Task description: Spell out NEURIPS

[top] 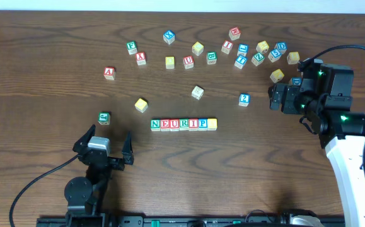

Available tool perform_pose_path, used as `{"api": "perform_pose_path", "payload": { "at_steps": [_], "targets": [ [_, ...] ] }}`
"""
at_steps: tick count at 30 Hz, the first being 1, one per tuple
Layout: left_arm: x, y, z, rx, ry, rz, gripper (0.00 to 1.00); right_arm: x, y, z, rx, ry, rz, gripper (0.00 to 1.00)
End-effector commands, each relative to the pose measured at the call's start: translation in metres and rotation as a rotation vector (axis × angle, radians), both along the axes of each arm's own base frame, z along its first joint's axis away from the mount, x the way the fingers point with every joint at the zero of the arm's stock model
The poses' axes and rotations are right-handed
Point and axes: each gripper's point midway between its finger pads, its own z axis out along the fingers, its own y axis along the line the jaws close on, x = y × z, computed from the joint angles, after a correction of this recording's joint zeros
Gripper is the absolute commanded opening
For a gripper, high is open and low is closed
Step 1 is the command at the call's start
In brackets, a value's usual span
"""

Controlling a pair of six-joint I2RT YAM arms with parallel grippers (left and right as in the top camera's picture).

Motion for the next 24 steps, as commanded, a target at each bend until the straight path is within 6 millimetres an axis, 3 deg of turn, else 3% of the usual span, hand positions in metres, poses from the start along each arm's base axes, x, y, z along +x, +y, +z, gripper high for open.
{"api": "perform_pose_path", "payload": {
  "at_steps": [1, 15, 19, 24],
  "targets": [
    [-0.003, -0.006, -0.014, -0.006, 0.05, -0.038, 0.98, 0.001, 0.0, 0.007, -0.004, -0.018, 0.01, 0.99],
    [-0.003, -0.006, -0.014, -0.006, 0.05, -0.038, 0.98, -0.002, 0.0, 0.016, -0.013, -0.046, 0.008, 0.99],
    [-0.003, -0.006, -0.014, -0.006, 0.05, -0.038, 0.98, -0.005, 0.002, 0.044, -0.057, -0.15, 0.006, 0.99],
    [-0.003, -0.006, -0.014, -0.006, 0.05, -0.038, 0.98, -0.012, 0.021, 0.089, -0.184, -0.395, 0.113, 0.99]
  ]
}}
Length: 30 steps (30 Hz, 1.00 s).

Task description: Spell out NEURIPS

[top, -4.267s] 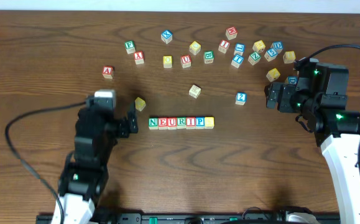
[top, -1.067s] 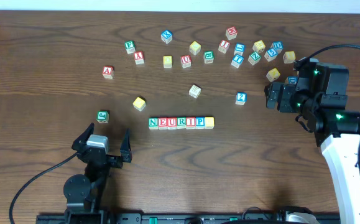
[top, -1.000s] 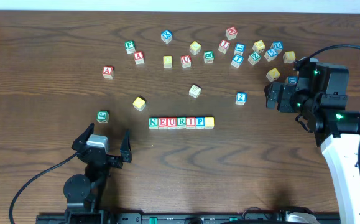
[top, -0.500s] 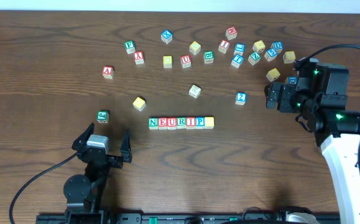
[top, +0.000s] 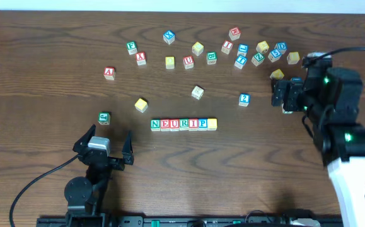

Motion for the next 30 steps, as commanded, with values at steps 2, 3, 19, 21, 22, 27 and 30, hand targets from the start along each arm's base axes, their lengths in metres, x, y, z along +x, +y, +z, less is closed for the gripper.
{"api": "perform_pose_path", "payload": {
  "at_steps": [2, 3, 19, 21, 22, 27, 30],
  "targets": [
    [-0.003, -0.006, -0.014, -0.006, 0.05, -0.037, 0.98, -0.022, 0.012, 0.015, -0.149, -0.138, 0.062, 0.99],
    [-0.003, -0.006, -0.014, -0.006, 0.05, -0.037, 0.98, -0.028, 0.015, 0.013, -0.162, -0.16, 0.075, 0.99],
    [-0.003, -0.006, -0.014, -0.006, 0.05, -0.037, 0.98, -0.096, 0.031, -0.06, -0.135, -0.419, 0.166, 0.99],
    [-0.003, -0.006, -0.014, -0.006, 0.05, -0.037, 0.98, -0.098, 0.034, -0.064, -0.151, -0.451, 0.197, 0.99],
    [-0.003, -0.006, -0.014, -0.006, 0.05, -0.037, 0.98, -0.099, 0.036, -0.066, -0.16, -0.462, 0.213, 0.99],
    [-0.003, -0.006, -0.014, -0.006, 0.05, -0.037, 0.97, -0.103, 0.043, -0.082, -0.188, -0.471, 0.268, 0.99],
    [-0.003, -0.006, -0.014, -0.006, 0.05, -0.037, 0.98, -0.104, 0.043, -0.092, -0.188, -0.46, 0.269, 0.99]
  ]
}}
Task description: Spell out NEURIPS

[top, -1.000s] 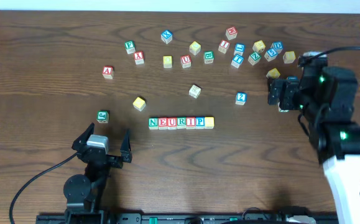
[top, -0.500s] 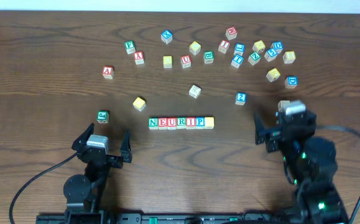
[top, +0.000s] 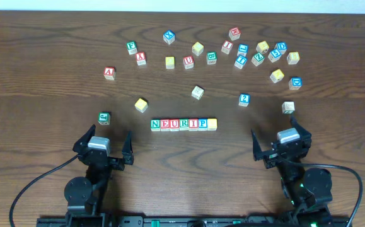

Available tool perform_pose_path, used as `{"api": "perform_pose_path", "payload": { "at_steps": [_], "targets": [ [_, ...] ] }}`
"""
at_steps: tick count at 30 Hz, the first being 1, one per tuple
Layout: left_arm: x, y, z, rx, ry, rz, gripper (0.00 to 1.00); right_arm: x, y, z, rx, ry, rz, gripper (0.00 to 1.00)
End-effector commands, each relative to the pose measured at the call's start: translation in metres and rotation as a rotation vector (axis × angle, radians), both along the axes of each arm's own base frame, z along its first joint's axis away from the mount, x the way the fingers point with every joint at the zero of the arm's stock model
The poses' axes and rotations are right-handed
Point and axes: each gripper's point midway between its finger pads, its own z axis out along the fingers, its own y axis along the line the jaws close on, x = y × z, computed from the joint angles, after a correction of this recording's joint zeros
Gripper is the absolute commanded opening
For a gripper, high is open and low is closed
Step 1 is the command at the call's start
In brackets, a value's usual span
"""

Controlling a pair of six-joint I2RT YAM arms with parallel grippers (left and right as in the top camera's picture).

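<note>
A row of letter blocks (top: 183, 124) lies mid-table and reads N, E, U, R, I, P. A yellow block (top: 212, 124) closes its right end; its letter is too small to read. My left gripper (top: 104, 147) rests open near the front edge, left of the row, holding nothing. My right gripper (top: 281, 146) rests open near the front edge, right of the row, also holding nothing. Both are well apart from the row.
Several loose letter blocks are scattered along the back (top: 242, 49). Nearer ones are a green block (top: 104, 118), a yellow block (top: 141, 104), a beige block (top: 197, 92), a blue block (top: 244, 99) and a beige block (top: 288, 107).
My right arm was stretched out over the blocks at the right side. It now sits folded near the front edge with its gripper open. The beige block at the right now shows in full.
The right arm hung over the right-hand loose blocks at both earlier moments, shifted slightly right at the second. Now it is drawn back to the front. The row with its yellow end block and the left arm stayed as they were throughout.
</note>
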Motion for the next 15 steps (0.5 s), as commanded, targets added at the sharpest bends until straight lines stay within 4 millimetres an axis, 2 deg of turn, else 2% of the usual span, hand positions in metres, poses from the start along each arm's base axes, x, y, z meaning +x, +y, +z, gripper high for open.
{"api": "perform_pose_path", "payload": {
  "at_steps": [1, 8, 15],
  "targets": [
    [-0.002, -0.006, -0.014, -0.006, 0.051, -0.038, 0.98, -0.003, 0.005, -0.009, -0.024, -0.008, 0.031, 0.99],
    [-0.002, -0.006, -0.014, -0.006, 0.051, -0.038, 0.98, -0.009, 0.003, -0.038, -0.025, 0.006, 0.031, 0.99],
    [-0.002, -0.006, -0.014, -0.006, 0.051, -0.038, 0.98, -0.009, -0.003, -0.027, -0.008, -0.036, -0.003, 0.99]
  ]
}}
